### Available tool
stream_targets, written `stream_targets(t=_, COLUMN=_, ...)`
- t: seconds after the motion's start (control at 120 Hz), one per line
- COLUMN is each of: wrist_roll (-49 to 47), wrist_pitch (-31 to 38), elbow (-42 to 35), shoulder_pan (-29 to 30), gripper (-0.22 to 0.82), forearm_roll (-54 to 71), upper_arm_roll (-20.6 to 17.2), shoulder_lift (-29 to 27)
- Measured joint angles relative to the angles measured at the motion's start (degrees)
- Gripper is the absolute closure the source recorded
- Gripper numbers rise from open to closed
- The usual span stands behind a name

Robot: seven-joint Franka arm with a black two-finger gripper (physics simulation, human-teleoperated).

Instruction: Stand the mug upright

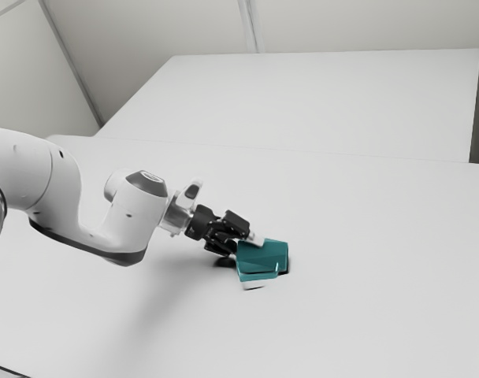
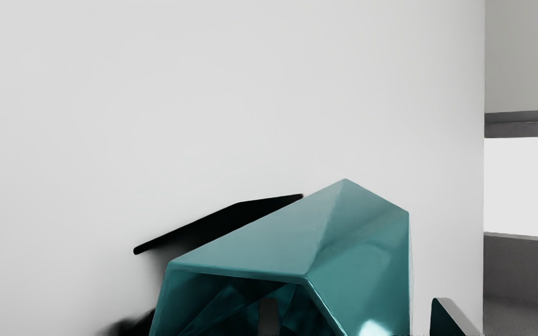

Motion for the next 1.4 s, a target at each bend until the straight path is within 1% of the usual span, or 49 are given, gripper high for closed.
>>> stream_targets(t=0.092, wrist_roll=1.23, wrist_pitch=-0.63, elbow=0.0, shoulder_pan=0.14, gripper=0.42, forearm_roll=-0.08, upper_arm_roll=0.0, shoulder_lift=0.19)
stream_targets(t=0.208, wrist_roll=2.71, wrist_pitch=-1.22, elbow=0.0, shoulder_pan=0.13, gripper=0.52, forearm_roll=-0.18, upper_arm_roll=-0.01, shoulder_lift=0.08)
stream_targets(t=0.45, wrist_roll=5.53, wrist_pitch=-2.49, elbow=0.53, shoulder_pan=-0.11, gripper=0.67, forearm_roll=-0.93, upper_arm_roll=-0.11, shoulder_lift=-0.16)
stream_targets(t=0.692, wrist_roll=8.01, wrist_pitch=-2.63, elbow=1.07, shoulder_pan=-0.15, gripper=0.74, forearm_roll=-1.67, upper_arm_roll=-1.24, shoulder_lift=-0.68)
stream_targets(t=0.867, wrist_roll=8.97, wrist_pitch=-2.3, elbow=1.63, shoulder_pan=0.01, gripper=0.76, forearm_roll=0.46, upper_arm_roll=-1.8, shoulder_lift=-3.47)
stream_targets(t=0.992, wrist_roll=7.56, wrist_pitch=-1.15, elbow=1.66, shoulder_pan=0.72, gripper=0.77, forearm_roll=9.83, upper_arm_roll=-1.59, shoulder_lift=-5.58)
stream_targets(t=1.117, wrist_roll=2.19, wrist_pitch=1.55, elbow=1.66, shoulder_pan=1.01, gripper=0.77, forearm_roll=29.94, upper_arm_roll=-1.6, shoulder_lift=-8.55)
stream_targets(t=1.233, wrist_roll=-4.1, wrist_pitch=4.18, elbow=1.58, shoulder_pan=1.07, gripper=0.77, forearm_roll=47.65, upper_arm_roll=-1.7, shoulder_lift=-9.68)
stream_targets(t=1.4, wrist_roll=-13.17, wrist_pitch=6.79, elbow=1.51, shoulder_pan=1.6, gripper=0.78, forearm_roll=63.61, upper_arm_roll=-2.07, shoulder_lift=-10.82)
